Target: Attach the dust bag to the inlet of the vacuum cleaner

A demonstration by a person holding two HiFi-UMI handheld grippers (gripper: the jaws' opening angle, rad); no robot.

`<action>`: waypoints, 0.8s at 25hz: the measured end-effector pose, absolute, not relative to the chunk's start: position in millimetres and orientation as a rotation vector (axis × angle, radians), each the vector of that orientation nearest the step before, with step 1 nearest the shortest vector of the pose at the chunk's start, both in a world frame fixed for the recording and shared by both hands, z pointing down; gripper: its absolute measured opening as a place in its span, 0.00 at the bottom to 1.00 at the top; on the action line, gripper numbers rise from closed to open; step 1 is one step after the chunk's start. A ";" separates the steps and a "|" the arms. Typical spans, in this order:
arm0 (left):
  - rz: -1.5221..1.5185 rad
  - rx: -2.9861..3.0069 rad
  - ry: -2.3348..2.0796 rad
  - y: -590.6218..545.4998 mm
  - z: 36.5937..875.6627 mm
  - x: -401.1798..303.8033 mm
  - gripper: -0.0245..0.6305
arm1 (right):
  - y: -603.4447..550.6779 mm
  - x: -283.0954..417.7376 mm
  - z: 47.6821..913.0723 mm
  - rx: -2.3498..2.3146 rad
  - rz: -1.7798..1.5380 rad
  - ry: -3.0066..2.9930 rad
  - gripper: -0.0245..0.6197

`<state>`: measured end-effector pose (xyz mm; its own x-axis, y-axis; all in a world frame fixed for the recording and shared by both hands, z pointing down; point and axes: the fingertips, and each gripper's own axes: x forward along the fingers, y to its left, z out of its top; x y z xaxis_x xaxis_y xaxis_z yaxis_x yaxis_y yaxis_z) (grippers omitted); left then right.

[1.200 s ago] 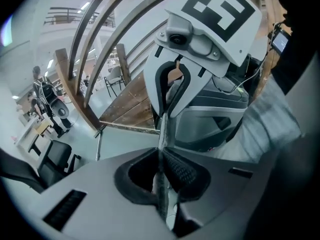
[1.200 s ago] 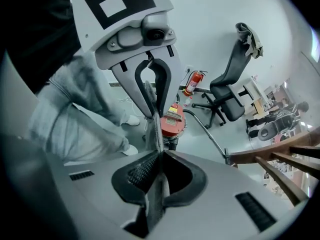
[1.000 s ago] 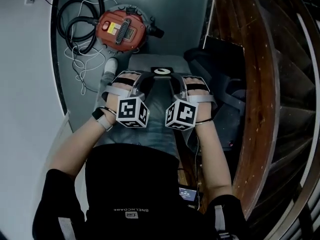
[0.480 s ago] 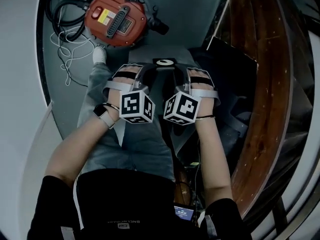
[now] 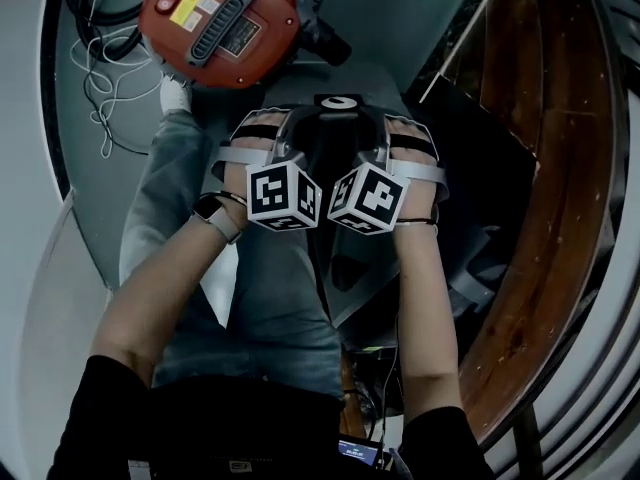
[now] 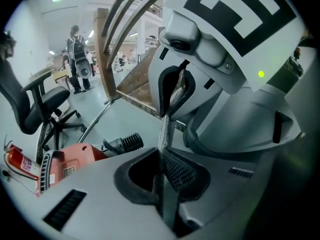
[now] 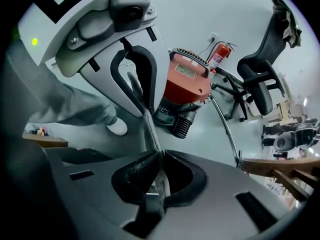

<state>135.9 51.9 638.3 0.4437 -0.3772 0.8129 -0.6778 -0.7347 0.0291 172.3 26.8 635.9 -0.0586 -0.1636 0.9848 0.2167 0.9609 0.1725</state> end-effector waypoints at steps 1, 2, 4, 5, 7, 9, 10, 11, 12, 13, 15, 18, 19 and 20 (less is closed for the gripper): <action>1.191 2.343 -0.902 50.0 648.0 136.7 0.09 | 23.8 172.3 644.9 -0.044 -0.317 -1.595 0.11; 1.193 2.337 -0.909 47.4 657.3 136.9 0.09 | 20.6 172.0 653.7 -0.044 -0.326 -1.592 0.11; 1.192 2.317 -0.935 41.5 673.9 136.3 0.09 | 14.1 171.3 670.0 -0.042 -0.344 -1.587 0.11; 1.191 2.307 -0.948 38.6 681.5 136.7 0.09 | 10.9 171.5 677.6 -0.042 -0.353 -1.585 0.11; 1.187 2.294 -0.975 32.2 695.3 138.2 0.09 | 3.7 172.7 691.4 -0.042 -0.370 -1.579 0.11; 1.173 2.286 -1.003 25.0 706.5 138.9 0.09 | -4.1 172.9 702.8 -0.041 -0.386 -1.575 0.11; 1.165 2.285 -1.018 21.1 711.1 138.7 0.09 | -8.5 172.2 707.1 -0.041 -0.396 -1.574 0.11; 1.157 2.285 -1.034 17.0 714.7 138.2 0.09 | -13.1 171.2 710.4 -0.040 -0.409 -1.574 0.11; 1.149 2.284 -1.053 12.8 717.2 137.6 0.09 | -17.9 170.1 712.8 -0.040 -0.424 -1.573 0.11; 1.140 2.281 -1.072 8.4 718.8 136.6 0.09 | -22.6 168.7 714.4 -0.041 -0.440 -1.574 0.11; 1.124 2.275 -1.110 0.1 720.1 133.7 0.09 | -31.5 165.2 716.4 -0.040 -0.469 -1.580 0.11; 1.108 2.278 -1.130 -6.9 720.5 131.1 0.09 | -42.6 158.4 718.0 -0.053 -0.499 -1.590 0.11; 1.103 2.278 -1.130 -7.6 720.5 131.4 0.09 | -45.2 156.4 718.3 -0.064 -0.513 -1.591 0.11; 1.099 2.277 -1.131 -7.5 720.2 132.1 0.09 | -46.8 155.0 718.5 -0.078 -0.529 -1.592 0.11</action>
